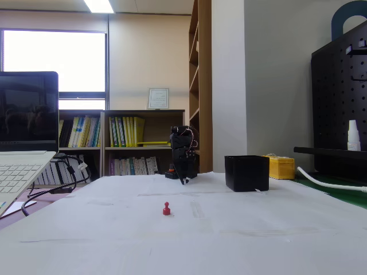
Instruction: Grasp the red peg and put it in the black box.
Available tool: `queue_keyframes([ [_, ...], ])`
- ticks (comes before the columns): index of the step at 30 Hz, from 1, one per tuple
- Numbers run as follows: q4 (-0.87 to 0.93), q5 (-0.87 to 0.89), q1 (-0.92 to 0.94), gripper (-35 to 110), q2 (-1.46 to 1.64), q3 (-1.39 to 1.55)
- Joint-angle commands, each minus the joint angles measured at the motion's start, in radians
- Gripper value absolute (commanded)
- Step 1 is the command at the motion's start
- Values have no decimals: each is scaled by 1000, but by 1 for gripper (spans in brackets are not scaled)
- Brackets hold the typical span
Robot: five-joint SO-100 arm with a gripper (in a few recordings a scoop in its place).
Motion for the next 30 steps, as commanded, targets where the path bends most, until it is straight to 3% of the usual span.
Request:
queue_keyframes([
  [1, 86, -3, 11, 0, -94, -83],
  [30, 74, 58, 2, 0, -94, -83],
])
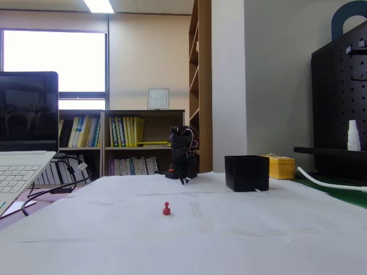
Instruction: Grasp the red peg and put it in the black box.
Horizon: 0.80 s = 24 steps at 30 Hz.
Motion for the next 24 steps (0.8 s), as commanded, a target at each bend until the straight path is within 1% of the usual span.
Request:
queue_keyframes([
  [1, 75, 15, 5, 0, -94, -83],
  [9, 66, 17, 37, 0, -91, -83],
  [11, 49, 17, 29, 0, -43, -83],
  [13, -6, -8, 12, 0, 38, -83],
  [15, -146, -8, 32, 0, 143, -83],
  [18, -420, -11, 69, 0, 328, -83],
  [21, -650, -100, 106, 0, 494, -78],
  [24, -930, -114, 127, 0, 676, -75],
])
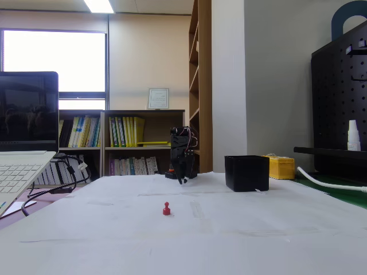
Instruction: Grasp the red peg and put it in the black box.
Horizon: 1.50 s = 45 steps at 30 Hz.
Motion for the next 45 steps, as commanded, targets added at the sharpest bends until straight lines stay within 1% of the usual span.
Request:
queue_keyframes([
  [1, -394, -26, 35, 0, 261, -72],
  [3, -591, -43, 49, 0, 394, -71],
  [6, -749, -61, 57, 0, 505, -69],
  [9, -986, -61, 67, 0, 675, -69],
  [12, -1111, -46, 67, 0, 776, -69],
  [17, -1396, -46, 77, 0, 1039, -55],
  [22, -1562, -60, 81, 0, 1207, -26],
  [27, -1635, -40, 75, 0, 1335, 77],
  [32, -1733, -58, 80, 0, 1493, 202],
  [45, -1740, -63, 117, 0, 1746, 594],
])
